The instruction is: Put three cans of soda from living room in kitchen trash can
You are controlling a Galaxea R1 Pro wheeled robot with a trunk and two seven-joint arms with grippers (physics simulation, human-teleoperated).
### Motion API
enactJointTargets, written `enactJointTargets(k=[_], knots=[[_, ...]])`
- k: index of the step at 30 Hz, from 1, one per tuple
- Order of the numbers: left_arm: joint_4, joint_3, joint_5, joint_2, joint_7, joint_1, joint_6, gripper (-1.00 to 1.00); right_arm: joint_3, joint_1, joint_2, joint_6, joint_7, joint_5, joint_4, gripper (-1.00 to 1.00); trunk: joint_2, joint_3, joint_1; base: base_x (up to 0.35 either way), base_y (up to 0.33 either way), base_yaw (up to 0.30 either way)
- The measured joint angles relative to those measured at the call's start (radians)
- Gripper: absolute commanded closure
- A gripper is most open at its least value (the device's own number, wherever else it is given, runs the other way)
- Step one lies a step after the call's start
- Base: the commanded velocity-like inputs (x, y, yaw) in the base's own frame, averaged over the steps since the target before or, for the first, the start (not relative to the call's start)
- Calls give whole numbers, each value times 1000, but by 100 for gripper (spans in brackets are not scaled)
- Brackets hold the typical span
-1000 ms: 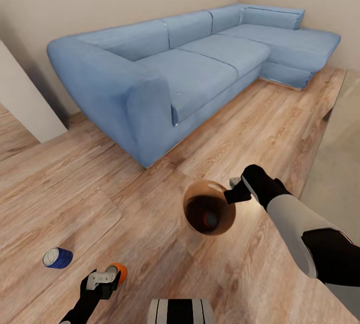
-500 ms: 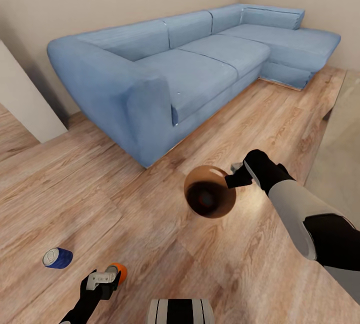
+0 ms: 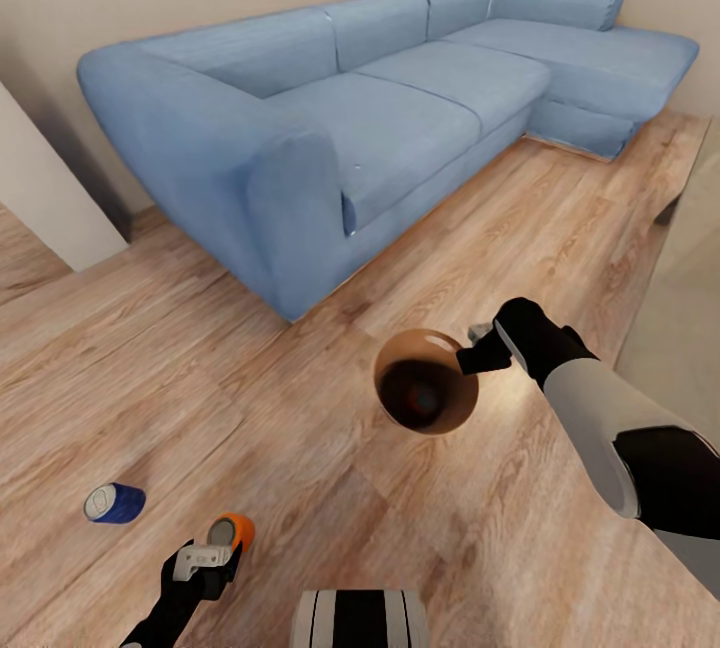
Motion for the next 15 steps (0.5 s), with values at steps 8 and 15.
enactJointTargets(k=[8,15], knots=[[0,-1,-1,1,-1,0,2,-100,0,0,-6,-1,0,3,-1,100,0,-4,0,141,0,0],[0,-1,0,0,-2,0,1,-100,0,0,-5,-1,0,3,-1,100,0,-4,0,89,0,0]])
